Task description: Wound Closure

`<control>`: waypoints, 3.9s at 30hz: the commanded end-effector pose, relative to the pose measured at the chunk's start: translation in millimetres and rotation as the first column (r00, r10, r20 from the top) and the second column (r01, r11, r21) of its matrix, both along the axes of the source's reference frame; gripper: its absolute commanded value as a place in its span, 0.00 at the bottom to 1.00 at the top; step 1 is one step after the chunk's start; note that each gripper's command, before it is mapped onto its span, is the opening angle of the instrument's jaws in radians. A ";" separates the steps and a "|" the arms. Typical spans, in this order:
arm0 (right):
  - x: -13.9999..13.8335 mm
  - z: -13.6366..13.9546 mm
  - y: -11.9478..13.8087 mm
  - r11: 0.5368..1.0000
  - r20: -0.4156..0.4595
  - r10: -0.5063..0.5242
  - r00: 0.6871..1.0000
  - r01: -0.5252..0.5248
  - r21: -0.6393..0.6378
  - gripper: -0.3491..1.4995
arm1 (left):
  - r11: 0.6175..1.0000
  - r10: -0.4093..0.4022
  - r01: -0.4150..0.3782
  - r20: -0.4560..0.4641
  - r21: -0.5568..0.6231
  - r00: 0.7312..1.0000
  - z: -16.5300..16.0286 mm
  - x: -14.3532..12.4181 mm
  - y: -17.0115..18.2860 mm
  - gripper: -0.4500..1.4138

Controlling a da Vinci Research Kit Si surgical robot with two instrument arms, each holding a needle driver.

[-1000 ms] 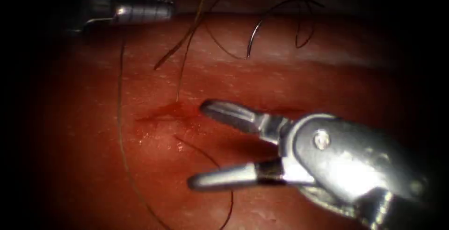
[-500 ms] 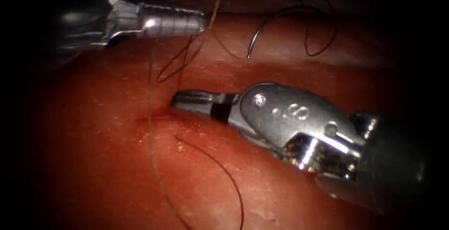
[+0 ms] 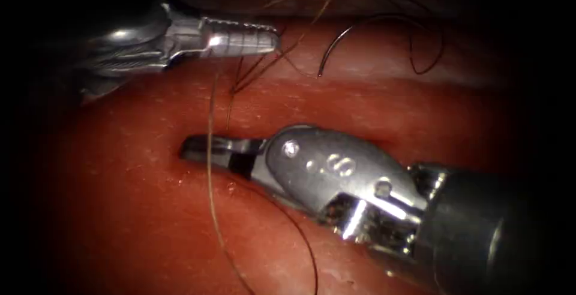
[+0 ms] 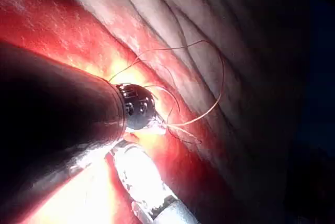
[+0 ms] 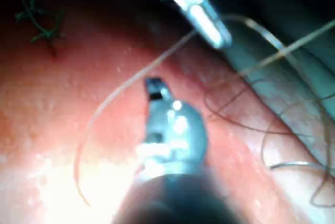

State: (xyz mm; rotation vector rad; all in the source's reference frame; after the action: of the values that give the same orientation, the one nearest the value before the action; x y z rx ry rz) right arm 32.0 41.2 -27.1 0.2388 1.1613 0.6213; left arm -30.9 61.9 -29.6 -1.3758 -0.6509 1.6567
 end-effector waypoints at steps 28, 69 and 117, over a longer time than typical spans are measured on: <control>-0.5 1.0 0.3 0.964 -0.442 0.246 0.862 -0.168 0.208 0.00 | 1.000 -0.017 0.018 0.283 0.000 0.959 11.4 2.0 0.7 0.05; -7.7 4.6 2.9 0.755 -0.117 0.649 0.752 -0.618 0.218 0.46 | 0.998 -0.057 0.051 0.356 0.026 0.933 4.9 3.9 -4.4 0.05; 0.9 4.1 -0.9 0.883 -0.057 0.439 0.897 -0.420 0.208 0.76 | 0.997 0.076 -0.077 0.338 -0.012 0.938 10.7 0.2 1.5 0.05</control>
State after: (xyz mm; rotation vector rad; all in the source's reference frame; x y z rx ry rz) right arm 32.1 40.1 -23.4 0.1661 1.2237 1.1432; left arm -30.4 62.9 -19.5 -1.6680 -0.9123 1.4868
